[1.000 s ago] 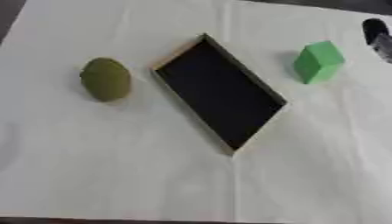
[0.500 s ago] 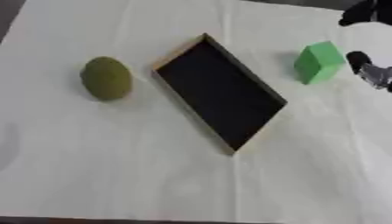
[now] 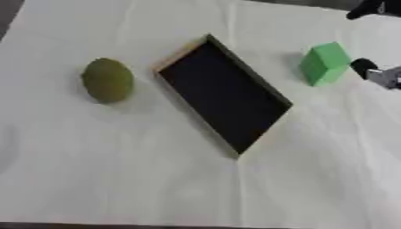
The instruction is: Pick up objects on the table and place them in the box.
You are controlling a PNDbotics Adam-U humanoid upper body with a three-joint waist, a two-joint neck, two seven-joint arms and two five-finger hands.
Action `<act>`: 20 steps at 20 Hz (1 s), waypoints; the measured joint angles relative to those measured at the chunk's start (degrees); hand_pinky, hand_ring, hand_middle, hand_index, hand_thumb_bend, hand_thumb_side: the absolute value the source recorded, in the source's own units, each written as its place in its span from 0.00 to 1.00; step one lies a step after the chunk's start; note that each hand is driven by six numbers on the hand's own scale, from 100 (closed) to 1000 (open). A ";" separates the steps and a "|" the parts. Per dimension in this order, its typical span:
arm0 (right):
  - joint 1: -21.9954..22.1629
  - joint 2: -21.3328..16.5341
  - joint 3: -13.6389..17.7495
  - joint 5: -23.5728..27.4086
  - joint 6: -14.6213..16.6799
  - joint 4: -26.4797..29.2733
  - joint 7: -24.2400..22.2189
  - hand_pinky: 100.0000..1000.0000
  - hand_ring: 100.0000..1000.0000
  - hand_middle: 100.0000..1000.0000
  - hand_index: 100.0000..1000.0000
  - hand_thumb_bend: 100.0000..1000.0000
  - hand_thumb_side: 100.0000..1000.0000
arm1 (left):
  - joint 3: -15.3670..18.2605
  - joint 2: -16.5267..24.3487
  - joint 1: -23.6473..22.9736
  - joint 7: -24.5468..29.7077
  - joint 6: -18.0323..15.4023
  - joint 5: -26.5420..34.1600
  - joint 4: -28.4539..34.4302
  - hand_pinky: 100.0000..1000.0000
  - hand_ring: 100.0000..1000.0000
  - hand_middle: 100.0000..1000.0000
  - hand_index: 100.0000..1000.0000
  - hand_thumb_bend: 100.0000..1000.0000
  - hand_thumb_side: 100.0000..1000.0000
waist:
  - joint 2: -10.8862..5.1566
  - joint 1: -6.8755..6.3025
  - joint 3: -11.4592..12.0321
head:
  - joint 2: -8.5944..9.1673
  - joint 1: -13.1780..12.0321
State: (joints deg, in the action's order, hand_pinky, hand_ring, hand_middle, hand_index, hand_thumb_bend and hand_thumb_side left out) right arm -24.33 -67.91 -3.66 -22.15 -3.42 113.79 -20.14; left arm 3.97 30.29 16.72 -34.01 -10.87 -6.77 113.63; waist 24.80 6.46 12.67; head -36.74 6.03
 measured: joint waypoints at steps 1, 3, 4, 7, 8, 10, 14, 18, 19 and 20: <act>-0.24 0.01 -0.20 0.10 -0.36 0.00 -0.36 0.85 0.86 0.80 0.87 0.29 0.18 | -0.01 0.00 0.00 0.05 -0.02 0.01 0.00 0.81 0.80 0.75 0.87 0.13 0.76 | 0.00 0.01 0.02 | 0.00 0.06; -0.62 0.04 -0.41 0.12 -0.85 0.00 -1.20 0.86 0.87 0.80 0.87 0.33 0.15 | -0.06 0.00 0.00 0.15 -0.02 0.08 0.00 0.81 0.80 0.75 0.87 0.13 0.76 | 0.01 0.02 0.04 | 0.00 0.10; -0.87 0.06 -0.57 0.12 -1.04 0.00 -1.65 0.86 0.87 0.81 0.87 0.35 0.14 | -0.13 0.00 0.00 0.19 0.00 0.13 0.00 0.81 0.80 0.75 0.87 0.13 0.76 | 0.01 0.04 0.04 | 0.00 0.11; -1.82 0.20 -0.91 0.10 -1.26 -0.22 -2.89 0.86 0.87 0.82 0.87 0.37 0.12 | -0.31 0.00 0.00 0.29 -0.02 0.19 0.00 0.81 0.80 0.75 0.87 0.13 0.76 | 0.06 0.10 0.08 | 0.01 0.15; -2.18 0.26 -1.03 0.09 -1.20 -0.57 -3.27 0.86 0.87 0.82 0.87 0.39 0.09 | -0.32 0.00 0.00 0.34 -0.01 0.20 0.00 0.81 0.80 0.75 0.87 0.13 0.76 | 0.12 0.16 0.15 | 0.02 0.16; -2.98 0.61 -1.39 0.07 -0.89 -1.55 -4.10 0.86 0.87 0.82 0.87 0.39 0.08 | -0.32 0.00 0.01 0.39 0.03 0.21 0.00 0.81 0.80 0.75 0.87 0.13 0.76 | 0.27 0.29 0.31 | 0.04 0.17; -4.87 1.21 -2.07 0.05 -0.02 -4.15 -5.22 0.86 0.87 0.82 0.87 0.38 0.08 | -0.33 0.00 0.11 0.44 0.02 0.23 0.00 0.81 0.80 0.75 0.87 0.12 0.77 | 0.41 0.34 0.54 | 0.21 0.33; -6.58 1.95 -2.63 -0.44 0.72 -7.08 -5.90 0.86 0.88 0.82 0.87 0.37 0.09 | -0.34 0.00 0.20 0.50 0.07 0.26 0.00 0.81 0.80 0.75 0.87 0.12 0.77 | 0.74 0.43 0.78 | 0.58 0.62; -6.93 2.17 -2.80 -0.57 0.95 -7.70 -6.10 0.86 0.88 0.82 0.87 0.37 0.08 | -0.34 0.00 0.24 0.53 0.10 0.29 0.00 0.81 0.80 0.75 0.87 0.12 0.77 | 0.77 0.49 0.83 | 0.59 0.65; -7.21 2.26 -2.92 -0.81 1.21 -8.33 -6.30 0.86 0.88 0.82 0.87 0.38 0.07 | -0.35 0.01 0.28 0.55 0.12 0.34 0.00 0.81 0.80 0.75 0.87 0.12 0.77 | 0.90 0.59 0.95 | 0.61 0.69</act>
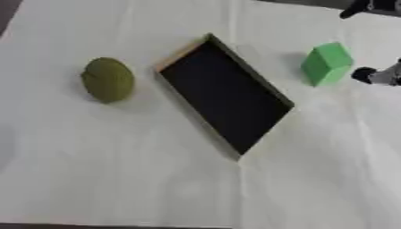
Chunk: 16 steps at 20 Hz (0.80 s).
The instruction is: Pick up objects on the table and place them in the box.
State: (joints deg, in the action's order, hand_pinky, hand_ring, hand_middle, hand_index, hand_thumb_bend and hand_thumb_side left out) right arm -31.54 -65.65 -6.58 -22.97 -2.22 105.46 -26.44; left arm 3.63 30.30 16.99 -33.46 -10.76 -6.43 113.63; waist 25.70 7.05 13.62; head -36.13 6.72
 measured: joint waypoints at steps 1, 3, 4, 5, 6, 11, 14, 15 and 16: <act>-0.29 0.14 -0.16 -0.28 0.24 -0.59 -0.10 0.86 0.88 0.82 0.87 0.38 0.07 | -0.01 0.00 0.01 0.02 0.02 0.05 0.00 0.81 0.80 0.75 0.87 0.12 0.77 | 0.15 0.12 0.10 | 0.07 0.06; -0.72 0.48 -0.36 -1.01 0.77 -1.67 -0.21 0.86 0.89 0.83 0.87 0.39 0.06 | -0.02 0.00 0.05 0.05 0.04 0.11 0.00 0.81 0.80 0.75 0.87 0.12 0.77 | 0.25 0.20 0.14 | 0.41 0.21; -0.78 0.49 -0.51 -1.37 1.07 -2.21 -0.26 0.86 0.89 0.83 0.88 0.40 0.05 | -0.04 0.00 0.08 0.07 0.06 0.12 0.00 0.81 0.80 0.75 0.87 0.11 0.78 | 0.34 0.20 0.17 | 0.45 0.25; -0.80 0.59 -0.60 -1.73 1.37 -2.71 -0.33 0.86 0.89 0.83 0.88 0.40 0.04 | -0.08 0.00 0.08 0.10 0.08 0.14 0.00 0.81 0.80 0.75 0.87 0.11 0.78 | 0.48 0.21 0.21 | 0.47 0.30; -0.91 0.79 -0.74 -2.11 1.70 -3.22 -0.41 0.86 0.89 0.83 0.88 0.41 0.04 | -0.15 0.00 0.09 0.11 0.10 0.15 0.00 0.81 0.80 0.75 0.87 0.11 0.78 | 0.59 0.22 0.28 | 0.48 0.36; -1.74 1.51 -1.33 -3.36 3.49 -5.37 -1.13 0.86 0.89 0.84 0.88 0.43 0.02 | -0.30 0.01 0.16 0.13 0.11 0.28 0.00 0.81 0.80 0.75 0.87 0.11 0.78 | 0.90 0.29 0.57 | 0.72 0.47; -2.57 1.99 -1.68 -3.85 4.36 -6.55 -1.67 0.86 0.90 0.84 0.88 0.44 0.02 | -0.32 0.01 0.20 0.17 0.12 0.31 0.00 0.82 0.80 0.75 0.86 0.11 0.78 | 1.12 0.38 0.75 | 0.93 0.50; -2.89 2.14 -1.86 -4.15 4.63 -6.99 -1.85 0.86 0.90 0.85 0.88 0.45 0.02 | -0.33 0.01 0.22 0.19 0.11 0.33 0.00 0.82 0.80 0.75 0.86 0.11 0.78 | 1.21 0.43 0.87 | 0.94 0.52; -3.21 2.41 -2.01 -4.49 4.87 -7.49 -2.02 0.86 0.89 0.84 0.88 0.45 0.02 | -0.33 0.01 0.22 0.23 0.09 0.35 0.00 0.82 0.80 0.75 0.86 0.11 0.78 | 1.23 0.47 0.90 | 0.96 0.58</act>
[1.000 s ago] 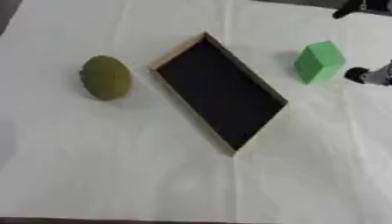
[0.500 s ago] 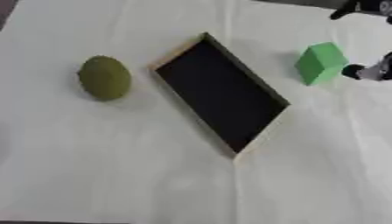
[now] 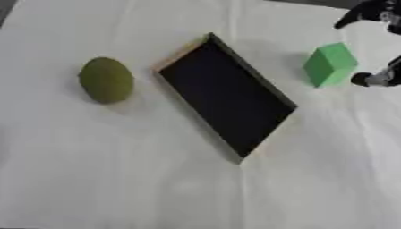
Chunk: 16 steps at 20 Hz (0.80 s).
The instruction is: Pick up objects on the table and place them in the box.
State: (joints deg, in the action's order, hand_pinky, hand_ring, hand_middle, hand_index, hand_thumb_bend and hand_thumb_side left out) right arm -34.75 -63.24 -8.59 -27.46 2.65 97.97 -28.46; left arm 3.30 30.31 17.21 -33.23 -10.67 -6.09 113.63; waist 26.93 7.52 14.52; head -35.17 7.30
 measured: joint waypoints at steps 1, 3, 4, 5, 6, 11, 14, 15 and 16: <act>-0.28 0.09 -0.14 -0.35 0.21 -0.46 -0.09 0.86 0.89 0.84 0.88 0.44 0.02 | 0.00 0.00 0.01 0.03 -0.02 0.02 0.00 0.82 0.80 0.75 0.86 0.11 0.78 | 0.01 0.01 0.03 | 0.01 0.12; -0.78 0.44 -0.34 -1.01 0.51 -1.34 -0.20 0.86 0.90 0.85 0.88 0.45 0.03 | 0.00 0.00 0.02 0.08 -0.04 0.04 0.00 0.82 0.80 0.75 0.86 0.10 0.78 | 0.14 0.02 0.20 | 0.04 0.33; -1.02 0.62 -0.47 -1.38 0.66 -1.72 -0.22 0.86 0.90 0.85 0.88 0.45 0.03 | -0.01 0.00 0.02 0.10 -0.04 0.05 0.00 0.82 0.80 0.75 0.86 0.10 0.79 | 0.27 0.04 0.35 | 0.04 0.38; -1.16 0.82 -0.65 -1.79 0.84 -2.05 -0.24 0.86 0.90 0.85 0.88 0.45 0.03 | -0.01 0.00 0.02 0.13 -0.02 0.06 0.00 0.82 0.80 0.75 0.86 0.10 0.79 | 0.37 0.06 0.43 | 0.05 0.41; -1.31 1.05 -0.74 -2.18 0.95 -2.46 -0.28 0.86 0.90 0.85 0.88 0.45 0.03 | -0.01 0.00 0.03 0.18 -0.01 0.09 0.00 0.82 0.80 0.75 0.86 0.10 0.79 | 0.40 0.11 0.45 | 0.12 0.43; -2.07 1.70 -1.03 -4.73 1.61 -4.84 -0.53 0.86 0.91 0.86 0.89 0.45 0.04 | -0.03 0.00 0.40 0.35 0.04 0.33 0.00 0.82 0.81 0.75 0.86 0.10 0.79 | 0.75 0.35 1.06 | 0.51 0.74; -2.10 2.08 -1.03 -6.19 1.97 -6.28 -0.54 0.86 0.91 0.86 0.88 0.45 0.04 | -0.04 0.00 0.40 0.37 0.06 0.46 0.00 0.82 0.81 0.75 0.86 0.10 0.79 | 1.04 0.37 1.25 | 0.53 0.87; -2.13 2.17 -1.03 -6.46 2.13 -6.71 -0.55 0.86 0.91 0.86 0.88 0.45 0.04 | -0.04 0.00 0.40 0.38 0.07 0.48 0.00 0.82 0.81 0.75 0.85 0.09 0.79 | 1.14 0.37 1.29 | 0.53 0.89; -2.24 2.28 -1.03 -6.70 2.24 -7.10 -0.56 0.86 0.90 0.86 0.88 0.45 0.04 | -0.05 0.00 0.40 0.39 0.08 0.50 0.00 0.82 0.81 0.75 0.85 0.09 0.79 | 1.21 0.37 1.35 | 0.53 0.90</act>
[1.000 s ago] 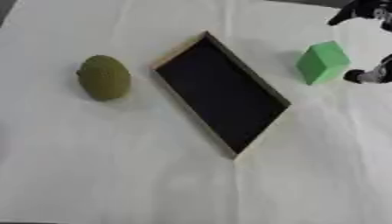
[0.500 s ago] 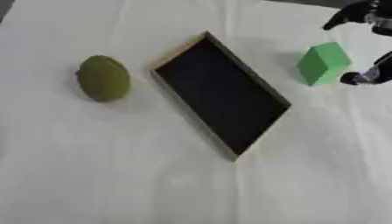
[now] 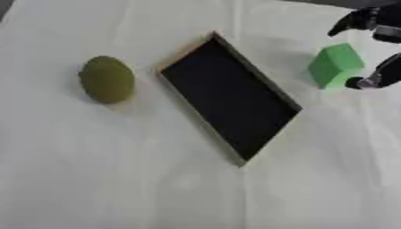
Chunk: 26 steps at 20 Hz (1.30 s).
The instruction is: Pick up objects on the table and place them in the box.
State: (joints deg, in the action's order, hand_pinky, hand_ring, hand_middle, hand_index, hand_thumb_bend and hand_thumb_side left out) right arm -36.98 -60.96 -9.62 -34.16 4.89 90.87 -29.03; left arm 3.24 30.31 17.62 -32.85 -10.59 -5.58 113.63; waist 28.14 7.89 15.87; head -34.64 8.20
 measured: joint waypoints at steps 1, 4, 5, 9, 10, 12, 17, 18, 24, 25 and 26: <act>-0.21 0.20 0.00 -0.09 0.11 -0.31 -0.06 0.86 0.90 0.86 0.88 0.44 0.04 | -0.03 0.00 0.01 0.01 0.01 0.02 0.00 0.82 0.81 0.76 0.85 0.09 0.79 | 0.07 0.01 0.04 | 0.00 0.02; -0.56 0.54 -0.01 -0.31 0.29 -1.20 -0.11 0.86 0.90 0.86 0.88 0.44 0.03 | -0.26 0.00 0.06 0.02 0.01 0.07 0.00 0.82 0.81 0.76 0.85 0.09 0.80 | 0.28 0.01 0.32 | 0.03 0.15; -0.82 0.73 -0.01 -0.38 0.29 -1.50 -0.11 0.86 0.90 0.86 0.88 0.44 0.02 | -0.27 0.00 0.08 0.03 0.01 0.08 0.00 0.82 0.81 0.76 0.85 0.09 0.80 | 0.36 0.01 0.41 | 0.11 0.22; -1.37 1.19 -0.12 -0.79 -0.07 -2.80 -0.44 0.86 0.90 0.85 0.88 0.45 0.02 | -0.28 0.00 0.11 0.10 0.07 0.32 0.00 0.82 0.81 0.76 0.85 0.09 0.80 | 0.76 0.02 0.71 | 0.46 0.55; -1.40 1.31 -0.19 -0.97 -0.16 -3.09 -0.52 0.86 0.90 0.85 0.88 0.44 0.01 | -0.28 0.00 0.12 0.13 0.09 0.41 0.00 0.82 0.81 0.76 0.85 0.09 0.80 | 0.86 0.02 0.73 | 0.48 0.59; -1.44 1.48 -0.31 -1.04 -0.37 -3.64 -0.70 0.86 0.90 0.84 0.88 0.43 0.00 | -0.29 0.00 0.12 0.17 0.13 0.51 0.00 0.82 0.81 0.76 0.85 0.09 0.80 | 0.98 0.02 0.73 | 0.50 0.72; -1.86 1.85 -0.32 -1.05 -0.80 -4.61 -1.01 0.85 0.89 0.78 0.84 0.38 0.00 | -0.30 0.00 0.13 0.29 0.24 0.56 0.00 0.82 0.81 0.76 0.85 0.08 0.81 | 1.20 0.02 0.71 | 0.52 0.81; -1.86 1.93 -0.33 -1.05 -0.86 -4.73 -1.04 0.85 0.88 0.75 0.81 0.36 0.00 | -0.30 0.00 0.13 0.30 0.24 0.56 0.00 0.82 0.81 0.76 0.85 0.08 0.81 | 1.20 0.02 0.70 | 0.52 0.84; -2.01 2.24 -0.32 -1.05 -1.12 -5.02 -0.91 0.85 0.88 0.72 0.78 0.33 0.00 | -0.30 0.00 0.10 0.34 0.29 0.56 0.00 0.82 0.81 0.76 0.85 0.08 0.81 | 1.20 0.02 0.63 | 0.52 0.95; -2.01 2.24 -0.32 -1.05 -1.13 -5.02 -0.90 0.85 0.88 0.72 0.78 0.33 0.00 | -0.30 0.00 0.10 0.35 0.30 0.56 0.00 0.82 0.81 0.76 0.85 0.08 0.81 | 1.20 0.02 0.63 | 0.52 0.95; -2.02 2.24 -0.32 -1.04 -1.15 -5.02 -0.88 0.82 0.79 0.57 0.66 0.17 0.00 | -0.30 0.00 0.10 0.37 0.31 0.56 0.00 0.82 0.81 0.75 0.85 0.08 0.80 | 1.20 0.02 0.60 | 0.51 0.95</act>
State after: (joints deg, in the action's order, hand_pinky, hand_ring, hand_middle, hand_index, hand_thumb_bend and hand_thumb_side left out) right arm -39.00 -58.71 -9.95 -35.20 3.74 85.85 -29.91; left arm 2.95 30.31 17.71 -32.48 -10.28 -5.02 113.63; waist 29.35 7.91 16.48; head -34.13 9.15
